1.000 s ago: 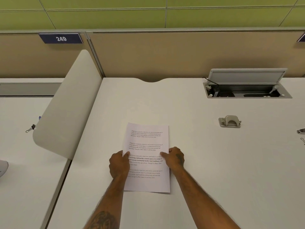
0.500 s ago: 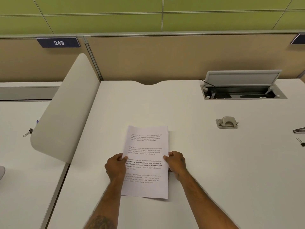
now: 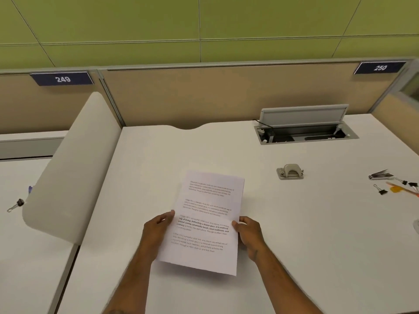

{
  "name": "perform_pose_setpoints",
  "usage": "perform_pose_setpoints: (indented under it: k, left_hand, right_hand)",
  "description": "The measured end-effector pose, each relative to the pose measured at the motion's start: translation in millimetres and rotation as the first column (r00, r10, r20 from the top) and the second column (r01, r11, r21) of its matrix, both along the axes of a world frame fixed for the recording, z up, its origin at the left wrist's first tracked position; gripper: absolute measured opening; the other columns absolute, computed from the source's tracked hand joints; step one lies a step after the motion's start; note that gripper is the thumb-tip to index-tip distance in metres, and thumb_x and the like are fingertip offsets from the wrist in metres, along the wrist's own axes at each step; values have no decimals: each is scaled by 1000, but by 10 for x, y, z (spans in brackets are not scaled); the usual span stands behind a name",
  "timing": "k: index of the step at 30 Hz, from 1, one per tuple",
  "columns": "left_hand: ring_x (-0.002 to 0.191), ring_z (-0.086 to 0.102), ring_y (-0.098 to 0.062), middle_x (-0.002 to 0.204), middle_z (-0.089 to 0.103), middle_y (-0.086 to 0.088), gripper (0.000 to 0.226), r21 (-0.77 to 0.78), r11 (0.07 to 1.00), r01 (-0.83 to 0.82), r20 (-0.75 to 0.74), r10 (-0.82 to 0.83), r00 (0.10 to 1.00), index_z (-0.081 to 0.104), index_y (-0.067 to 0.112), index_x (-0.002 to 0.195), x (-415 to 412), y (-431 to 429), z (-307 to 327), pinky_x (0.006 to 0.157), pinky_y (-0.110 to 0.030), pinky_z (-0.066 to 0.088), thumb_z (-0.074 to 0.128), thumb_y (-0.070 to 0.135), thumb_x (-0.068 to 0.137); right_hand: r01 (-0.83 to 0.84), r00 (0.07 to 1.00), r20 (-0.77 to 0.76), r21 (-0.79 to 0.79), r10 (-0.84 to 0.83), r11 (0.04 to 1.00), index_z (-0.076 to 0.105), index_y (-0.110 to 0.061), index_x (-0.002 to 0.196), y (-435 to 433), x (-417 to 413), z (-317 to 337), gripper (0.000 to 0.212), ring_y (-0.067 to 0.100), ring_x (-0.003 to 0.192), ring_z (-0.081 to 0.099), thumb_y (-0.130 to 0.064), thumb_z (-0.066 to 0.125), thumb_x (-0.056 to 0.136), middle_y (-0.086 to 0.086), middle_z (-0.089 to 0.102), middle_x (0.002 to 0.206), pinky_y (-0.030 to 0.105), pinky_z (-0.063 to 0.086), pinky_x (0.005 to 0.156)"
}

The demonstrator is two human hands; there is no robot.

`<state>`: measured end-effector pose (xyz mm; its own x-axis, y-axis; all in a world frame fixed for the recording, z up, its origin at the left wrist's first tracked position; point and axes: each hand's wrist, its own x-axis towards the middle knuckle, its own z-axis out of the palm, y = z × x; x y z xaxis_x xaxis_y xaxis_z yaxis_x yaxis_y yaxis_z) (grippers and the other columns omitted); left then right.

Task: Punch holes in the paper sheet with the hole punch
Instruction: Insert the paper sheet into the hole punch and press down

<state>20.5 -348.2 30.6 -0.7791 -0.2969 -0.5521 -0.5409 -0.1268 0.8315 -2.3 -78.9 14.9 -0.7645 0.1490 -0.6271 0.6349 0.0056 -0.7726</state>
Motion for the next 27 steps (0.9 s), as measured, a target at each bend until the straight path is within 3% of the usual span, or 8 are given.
perform_pose_setpoints:
  k: [2,5,7,10,15,21,24,27]
  left_hand:
    - [102,68,-20,107,73,0,62,147,986,-74,13,73,997,68,19,112,79,3,24,87,-40,53,66,67,72]
    - [117,59,-22,122,64,-3,85,390,883,-261,24,273,962,55,17,130,320,164,-30,99,-42,45,54,77,70]
    - [120,59,-25,126,65,-6,84,521,806,-283,34,311,950,55,15,131,499,471,-55,103,-45,44,54,76,73]
    - [118,62,-25,127,67,-7,65,622,744,-246,39,284,958,63,19,123,655,1076,-25,103,-46,45,59,66,78]
    - [112,66,-28,121,71,-5,50,636,748,-188,28,221,975,60,24,129,679,1865,59,90,-46,54,67,46,84]
    - [99,72,-26,116,73,-5,42,555,804,-215,-23,273,962,61,22,126,599,2379,113,74,-43,60,72,26,85]
    - [102,71,-28,114,74,-5,43,505,830,-238,-24,289,957,62,17,124,585,2607,55,85,-47,57,74,22,83]
    - [100,72,-26,112,75,-3,39,479,849,-224,-61,286,956,64,19,118,573,2812,23,84,-45,56,75,18,81]
  right_hand:
    - [52,999,-12,-7,-52,999,68,-15,104,102,26,20,14,27,92,71,-12,61,92,6,74,104,45,60,83]
    - [126,992,-29,-22,-127,992,68,-15,104,256,59,44,14,27,91,72,-13,61,93,6,75,102,42,61,79]
    - [168,985,-41,-27,-169,985,68,-14,106,347,78,52,15,27,92,71,-13,61,93,6,74,103,40,60,78]
    - [242,968,-51,-61,-245,968,67,-11,109,466,110,74,17,26,92,70,-11,60,93,8,73,104,34,60,70]
    - [321,940,-76,-133,-332,938,66,-10,104,738,206,155,14,21,81,71,-5,58,94,8,74,98,24,55,52]
    - [315,938,-88,-184,-335,931,65,-9,106,1201,336,180,15,21,84,71,-4,56,95,8,74,99,26,58,57]
    - [280,947,-106,-202,-305,939,64,-13,104,1483,423,200,14,22,87,72,-5,56,96,7,74,101,28,59,60]
    - [218,957,-128,-270,-259,938,63,-13,108,1789,482,244,17,24,91,74,-4,56,95,7,75,105,33,61,67]
